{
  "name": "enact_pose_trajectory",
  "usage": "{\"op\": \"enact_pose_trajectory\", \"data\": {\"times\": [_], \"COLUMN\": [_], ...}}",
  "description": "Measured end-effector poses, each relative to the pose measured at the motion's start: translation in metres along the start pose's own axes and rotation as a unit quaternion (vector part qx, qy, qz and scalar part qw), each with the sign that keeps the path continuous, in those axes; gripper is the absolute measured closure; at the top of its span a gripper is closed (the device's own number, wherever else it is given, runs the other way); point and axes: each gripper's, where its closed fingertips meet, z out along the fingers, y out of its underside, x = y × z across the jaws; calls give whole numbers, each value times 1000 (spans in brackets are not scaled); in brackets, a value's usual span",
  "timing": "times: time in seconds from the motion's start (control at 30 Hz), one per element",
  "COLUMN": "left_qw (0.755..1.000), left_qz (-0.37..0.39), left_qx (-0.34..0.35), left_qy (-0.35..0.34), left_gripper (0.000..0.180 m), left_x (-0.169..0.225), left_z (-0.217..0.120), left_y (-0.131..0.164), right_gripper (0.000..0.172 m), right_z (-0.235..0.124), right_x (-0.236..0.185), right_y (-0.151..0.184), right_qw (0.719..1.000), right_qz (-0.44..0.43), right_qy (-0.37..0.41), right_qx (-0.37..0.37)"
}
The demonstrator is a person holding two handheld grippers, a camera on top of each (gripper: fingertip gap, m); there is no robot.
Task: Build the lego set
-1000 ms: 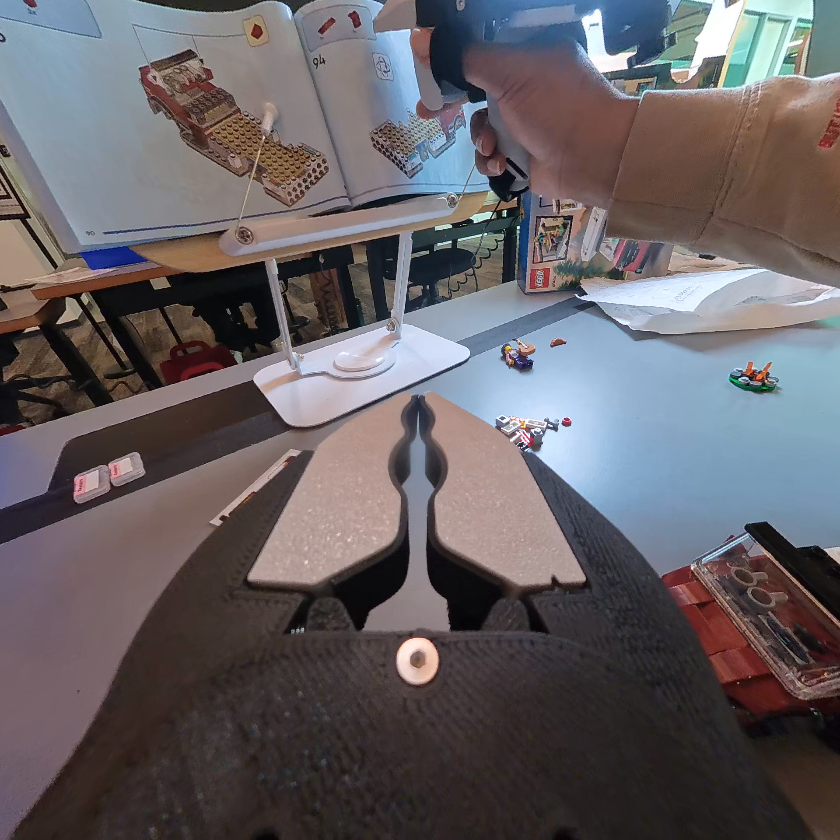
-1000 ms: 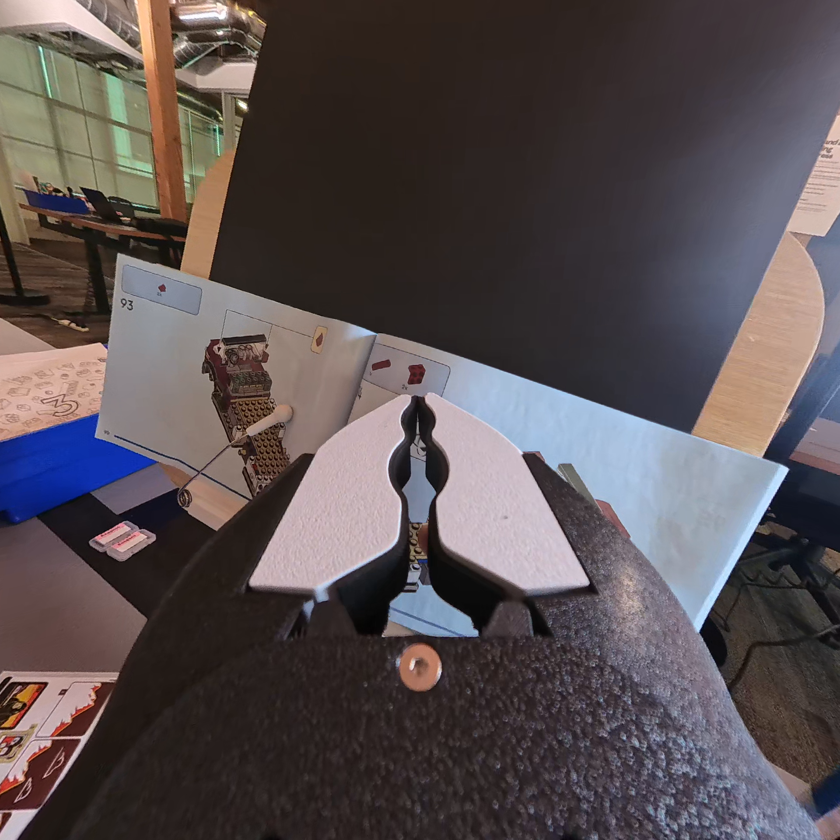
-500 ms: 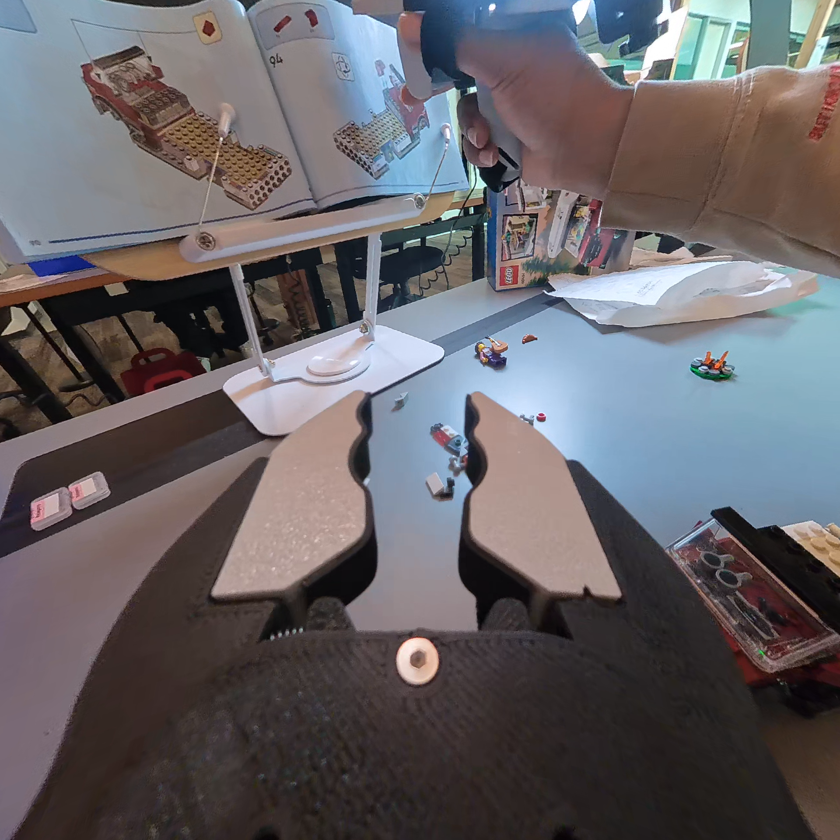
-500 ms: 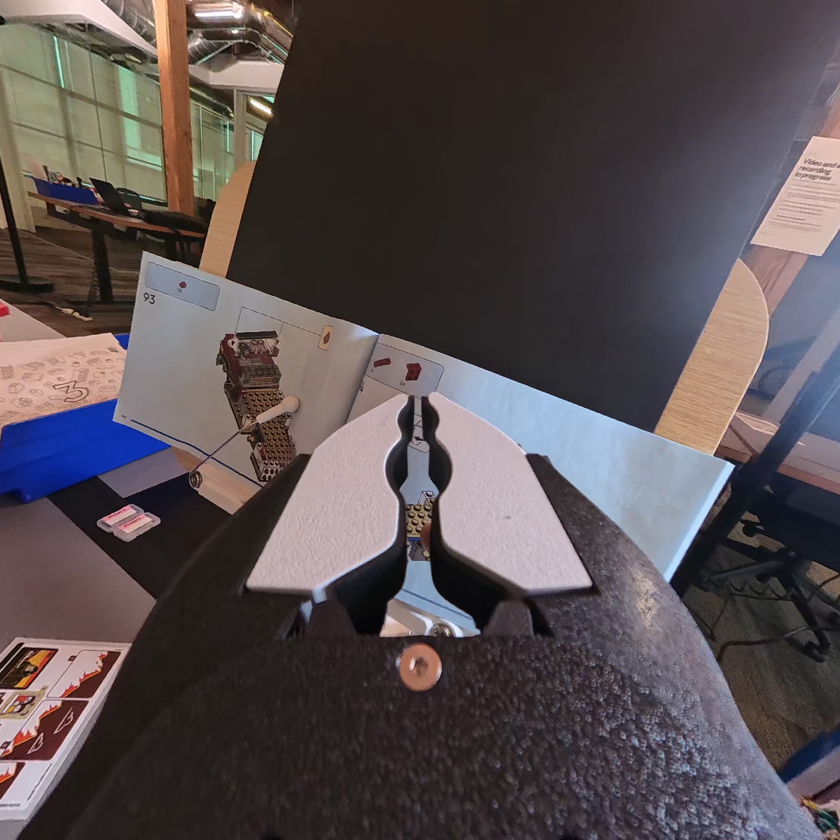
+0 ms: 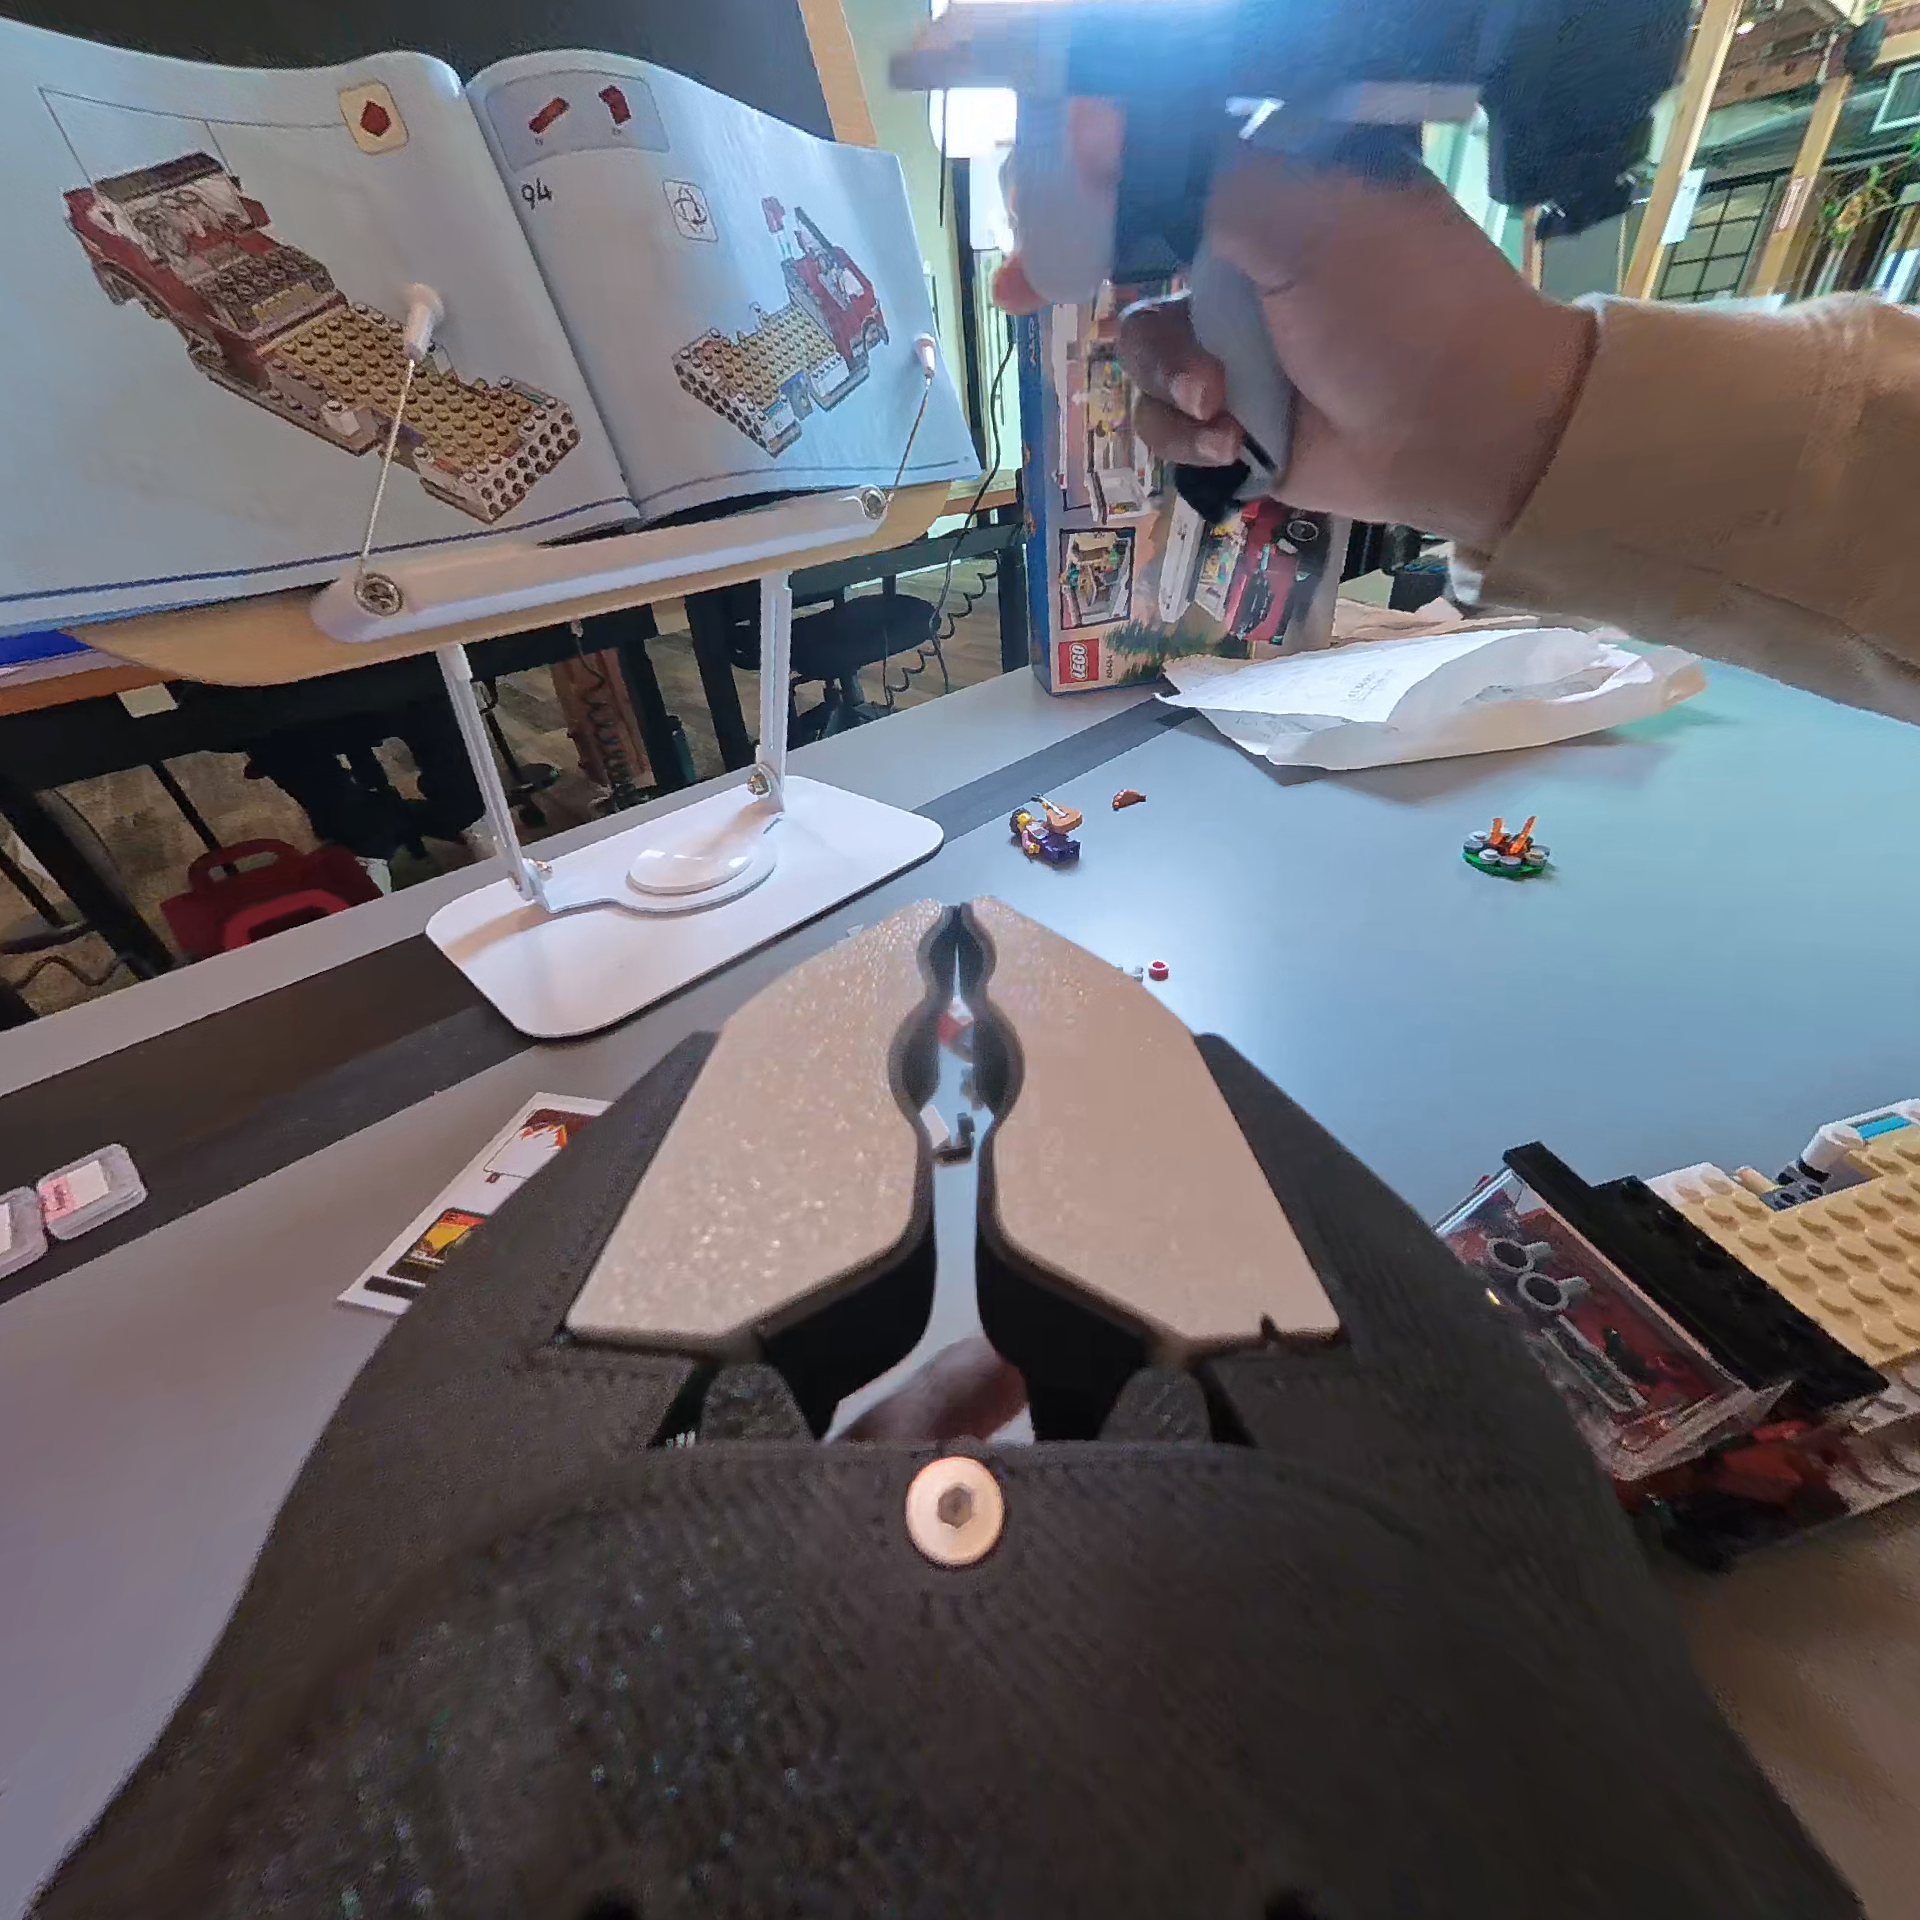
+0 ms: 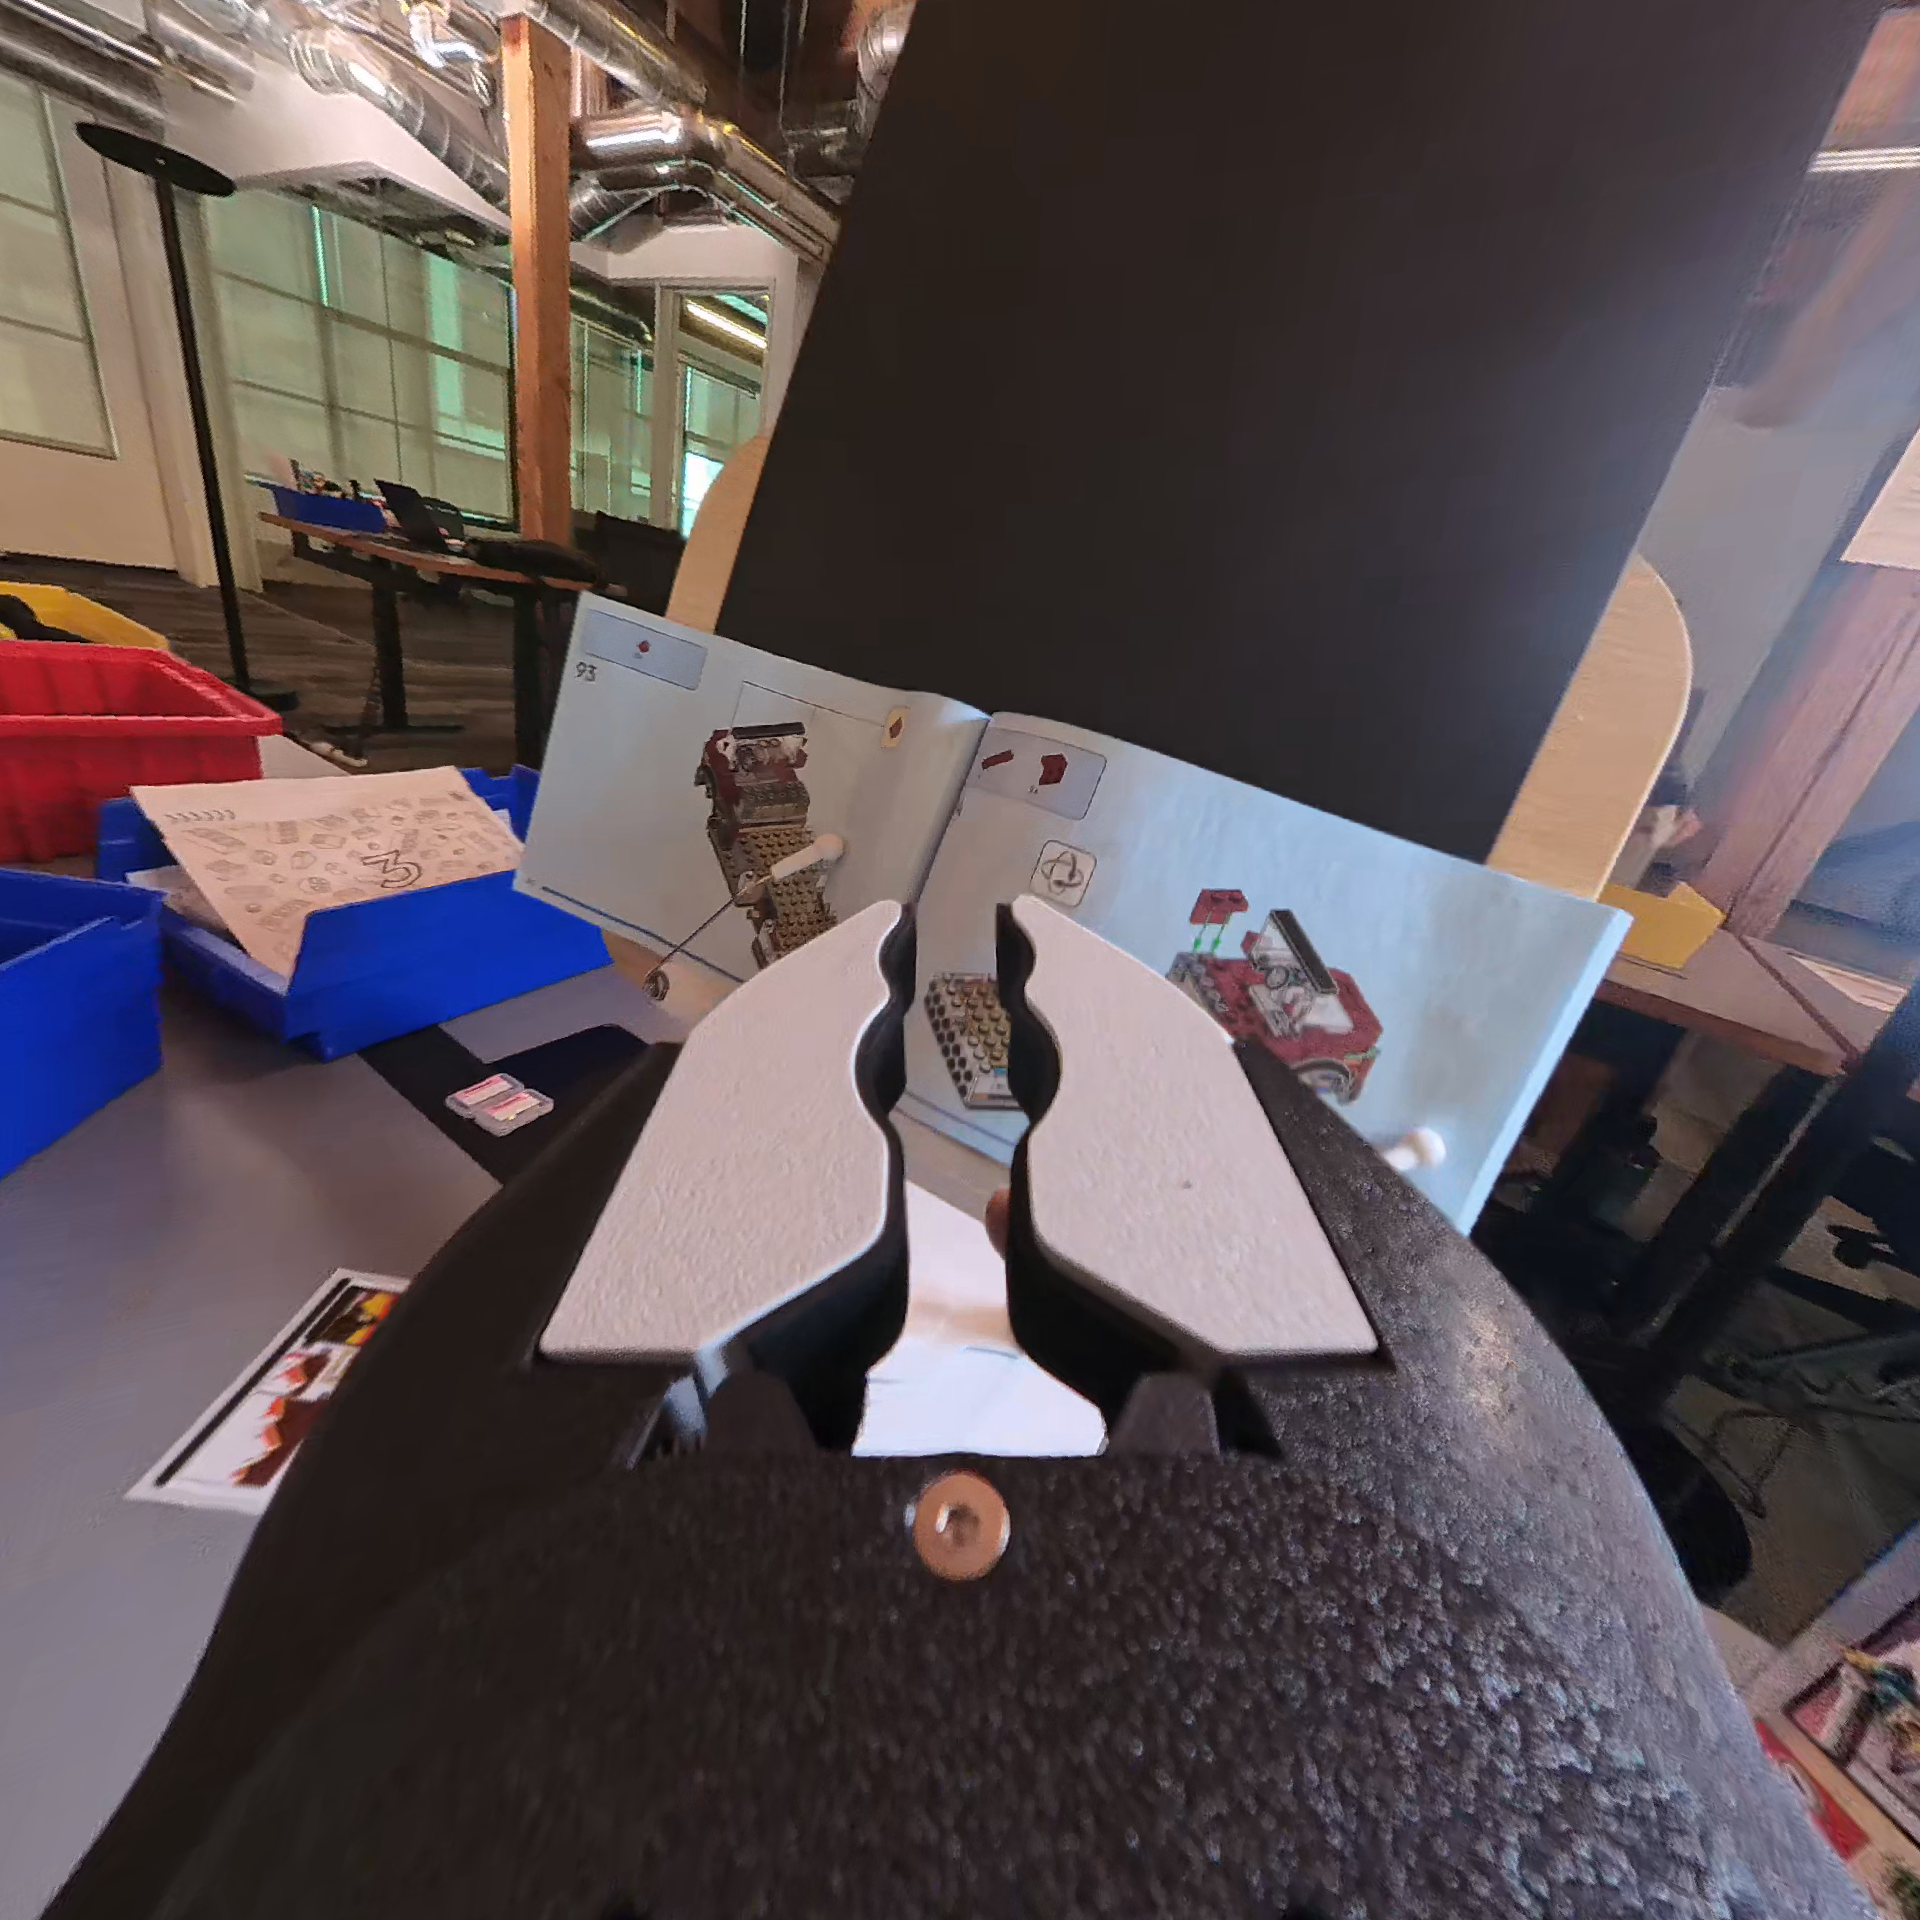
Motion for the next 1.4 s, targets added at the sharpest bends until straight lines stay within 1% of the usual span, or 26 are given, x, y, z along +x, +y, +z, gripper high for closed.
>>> {"op": "enact_pose_trajectory", "data": {"times": [0.17, 0.3, 0.43, 0.53, 0.67, 0.73, 0.9, 1.0, 1.03, 1.13, 1.2, 1.23, 1.3, 1.37, 1.4], "left_qw": [1000, 999, 1000, 1000, 999, 997, 991, 984, 981, 970, 966, 963, 957, 948, 938], "left_qz": [-1, 0, -4, 1, -1, 1, -13, 5, 15, 23, 27, 32, 36, 35, 32], "left_qx": [-2, 3, 7, 9, 25, 28, 32, 24, 15, -43, -70, -98, -174, -270, -320], "left_qy": [-18, -34, -24, -26, -48, -73, -132, -178, -194, -236, -247, -248, -228, -164, -131], "left_gripper": [180, 180, 170, 168, 176, 180, 180, 180, 180, 164, 164, 164, 164, 167, 166], "left_x": [-7, -12, -7, -4, -5, -11, -32, -59, -71, -118, -149, -164, -190, -202, -205], "left_z": [-3, -8, -18, -29, -50, -63, -100, -132, -144, -179, -199, -207, -218, -221, -223], "left_y": [-3, -14, -28, -32, -40, -41, -46, -59, -64, -73, -80, -79, -67, -40, -24], "right_gripper": [156, 155, 154, 154, 151, 151, 150, 150, 150, 149, 149, 149, 149, 149, 149], "right_z": [-54, -104, -155, -181, -204, -210, -212, -212, -212, -212, -212, -212, -212, -211, -211], "right_x": [-15, -32, -49, -52, -50, -50, -57, -62, -63, -67, -68, -68, -66, -63, -63], "right_y": [6, 10, 27, 44, 56, 63, 74, 78, 79, 80, 80, 79, 78, 79, 79], "right_qw": [1000, 999, 997, 994, 994, 995, 995, 994, 994, 993, 994, 995, 995, 996, 996], "right_qz": [13, 28, 34, 49, 89, 88, 87, 90, 90, 90, 83, 80, 73, 65, 62], "right_qy": [-16, -27, -39, -36, -12, 0, -15, -24, -26, -35, -36, -36, -31, -26, -24], "right_qx": [-12, -25, -62, -91, -64, -46, -52, -57, -57, -61, -59, -57, -54, -54, -53]}}
